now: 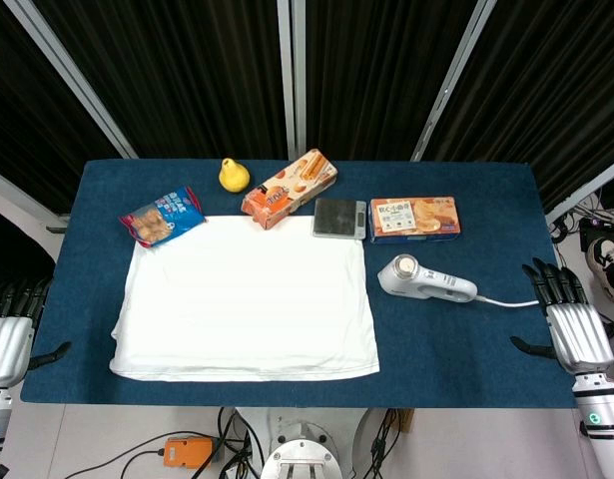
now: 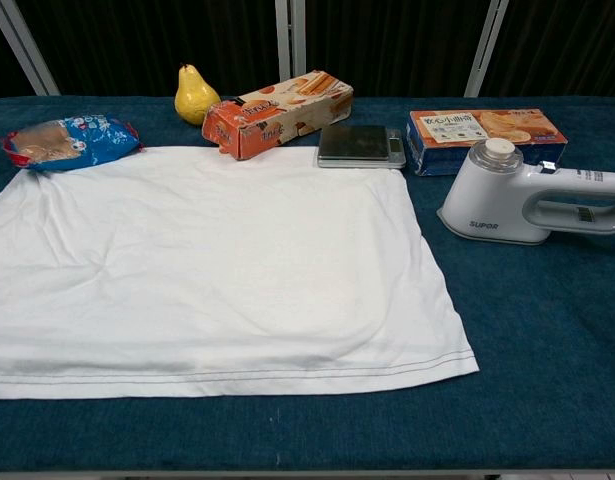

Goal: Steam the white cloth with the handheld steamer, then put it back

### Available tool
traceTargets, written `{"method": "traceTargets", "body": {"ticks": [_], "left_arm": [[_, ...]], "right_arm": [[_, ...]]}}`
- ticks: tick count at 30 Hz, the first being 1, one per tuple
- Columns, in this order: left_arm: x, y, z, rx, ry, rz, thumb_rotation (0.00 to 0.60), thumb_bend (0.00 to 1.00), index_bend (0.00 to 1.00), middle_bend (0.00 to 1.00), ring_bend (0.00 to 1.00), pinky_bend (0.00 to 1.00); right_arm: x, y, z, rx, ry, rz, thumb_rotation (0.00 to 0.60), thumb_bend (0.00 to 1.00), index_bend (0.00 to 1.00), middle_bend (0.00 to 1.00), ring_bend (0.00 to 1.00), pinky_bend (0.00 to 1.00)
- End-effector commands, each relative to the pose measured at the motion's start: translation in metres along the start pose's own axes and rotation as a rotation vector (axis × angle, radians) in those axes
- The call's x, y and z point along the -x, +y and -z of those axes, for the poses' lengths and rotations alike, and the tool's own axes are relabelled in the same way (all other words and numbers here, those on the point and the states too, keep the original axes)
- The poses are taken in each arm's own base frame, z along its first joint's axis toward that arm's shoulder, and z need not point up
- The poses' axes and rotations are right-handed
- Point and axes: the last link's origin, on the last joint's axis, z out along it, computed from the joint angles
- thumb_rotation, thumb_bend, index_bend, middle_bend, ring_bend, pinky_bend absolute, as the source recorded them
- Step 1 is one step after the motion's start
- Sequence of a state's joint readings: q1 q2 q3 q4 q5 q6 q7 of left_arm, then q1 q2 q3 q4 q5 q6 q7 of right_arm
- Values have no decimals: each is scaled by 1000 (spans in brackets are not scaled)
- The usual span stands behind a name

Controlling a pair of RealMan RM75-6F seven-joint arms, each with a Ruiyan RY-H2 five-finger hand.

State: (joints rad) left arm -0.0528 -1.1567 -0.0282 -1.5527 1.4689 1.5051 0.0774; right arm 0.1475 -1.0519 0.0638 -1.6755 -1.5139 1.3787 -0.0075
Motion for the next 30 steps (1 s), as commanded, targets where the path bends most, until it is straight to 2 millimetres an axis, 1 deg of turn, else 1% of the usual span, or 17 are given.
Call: {"method": "traceTargets", "body": {"ticks": [1, 3, 6, 7, 9, 10, 14, 17, 22, 26, 30], "left_arm": [[1, 0, -2, -1, -4, 3, 600, 63, 61, 99, 1, 0], [2, 0, -4, 1, -6, 2, 600, 63, 61, 99, 1, 0], [2, 2, -5, 8, -4, 1, 600, 63, 61, 99, 1, 0], [2, 2, -5, 10, -4, 1, 600, 63, 61, 99, 1, 0], [3, 3, -5, 12, -7, 1, 600, 63, 61, 99, 1, 0], [3, 3, -5, 12, -8, 2, 600, 63, 61, 99, 1, 0], [6, 2, -5, 11, -15, 3, 600, 63, 61, 99, 1, 0], [8, 2, -6, 13, -25, 1, 600, 63, 61, 99, 1, 0], [8, 2, -8, 17, -26, -1, 600, 63, 61, 99, 1, 0], [9, 1, -9, 18, -31, -5, 600, 63, 61, 99, 1, 0], [10, 1, -9, 16, -37, -7, 600, 63, 61, 99, 1, 0]], "right_arm": [[-1, -8, -10, -19, -38, -16, 600, 149, 0, 10, 0, 58], [-3, -15, -19, -21, -44, -28, 600, 149, 0, 25, 0, 73], [-4, -26, -33, -17, -57, -44, 600, 150, 1, 96, 19, 125], [-4, -29, -38, -15, -66, -51, 600, 149, 10, 124, 40, 147], [-3, -36, -50, -11, -85, -66, 600, 148, 51, 166, 86, 162], [0, -39, -56, -6, -101, -73, 600, 148, 92, 195, 117, 164], [12, -45, -74, 21, -153, -99, 600, 149, 202, 275, 211, 189], [24, -48, -86, 43, -182, -119, 600, 147, 274, 332, 280, 243], [38, -55, -102, 51, -239, -144, 600, 148, 348, 389, 334, 265], [45, -58, -115, 63, -282, -166, 600, 147, 369, 407, 351, 277], [50, -62, -124, 72, -312, -193, 600, 148, 391, 425, 366, 284]]}}
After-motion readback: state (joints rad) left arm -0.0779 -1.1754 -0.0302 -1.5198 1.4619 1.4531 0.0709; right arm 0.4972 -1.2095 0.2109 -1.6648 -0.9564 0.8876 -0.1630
